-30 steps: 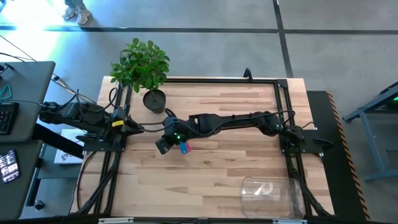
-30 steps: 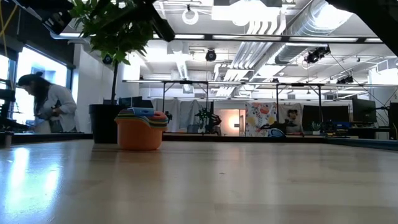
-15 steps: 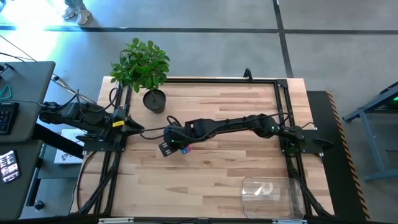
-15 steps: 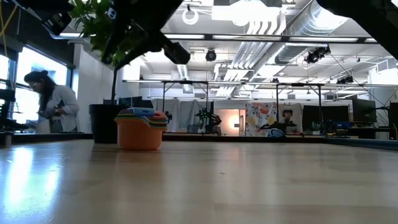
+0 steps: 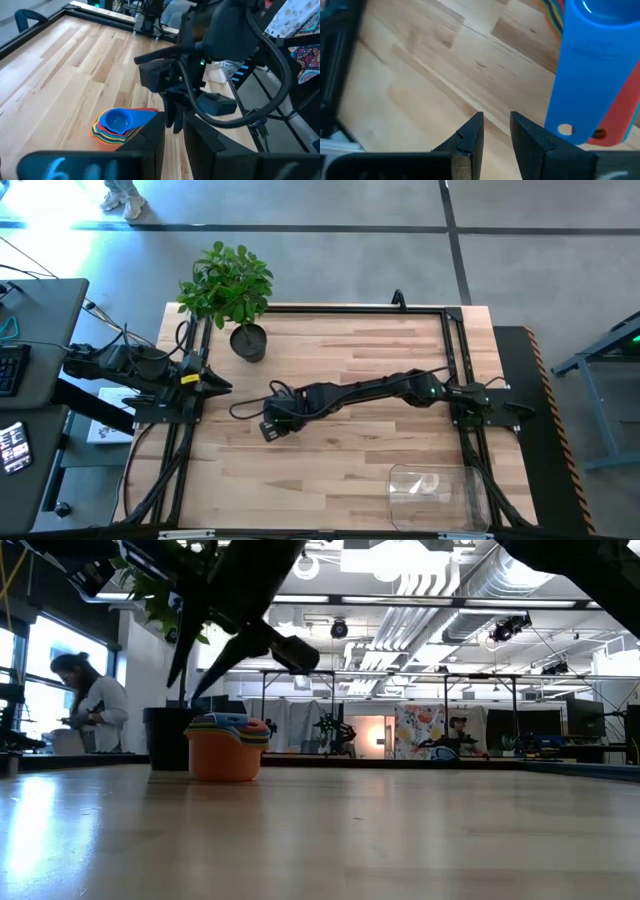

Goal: Nest measuring cups in basket
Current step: Stack the blue measuring cup on the pink measuring cup

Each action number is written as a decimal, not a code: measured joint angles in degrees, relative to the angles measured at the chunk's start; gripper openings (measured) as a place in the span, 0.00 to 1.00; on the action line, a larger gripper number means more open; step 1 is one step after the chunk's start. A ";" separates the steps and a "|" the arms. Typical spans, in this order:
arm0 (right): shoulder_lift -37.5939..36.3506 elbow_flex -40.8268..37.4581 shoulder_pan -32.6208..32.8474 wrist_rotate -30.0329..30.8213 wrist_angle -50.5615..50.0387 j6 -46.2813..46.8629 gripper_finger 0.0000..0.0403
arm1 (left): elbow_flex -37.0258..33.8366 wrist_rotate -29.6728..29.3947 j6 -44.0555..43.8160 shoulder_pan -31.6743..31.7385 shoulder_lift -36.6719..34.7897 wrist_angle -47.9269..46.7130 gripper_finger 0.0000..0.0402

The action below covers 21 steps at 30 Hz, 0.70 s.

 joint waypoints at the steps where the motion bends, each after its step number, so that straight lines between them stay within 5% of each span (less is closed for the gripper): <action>1: 0.21 0.05 0.00 0.12 -0.05 0.28 0.22 | 0.00 0.01 0.02 -0.01 0.02 -0.04 0.14; 21: 1.67 0.03 -0.11 1.00 -6.23 2.44 0.22 | 0.00 0.01 0.02 0.01 0.00 -0.32 0.14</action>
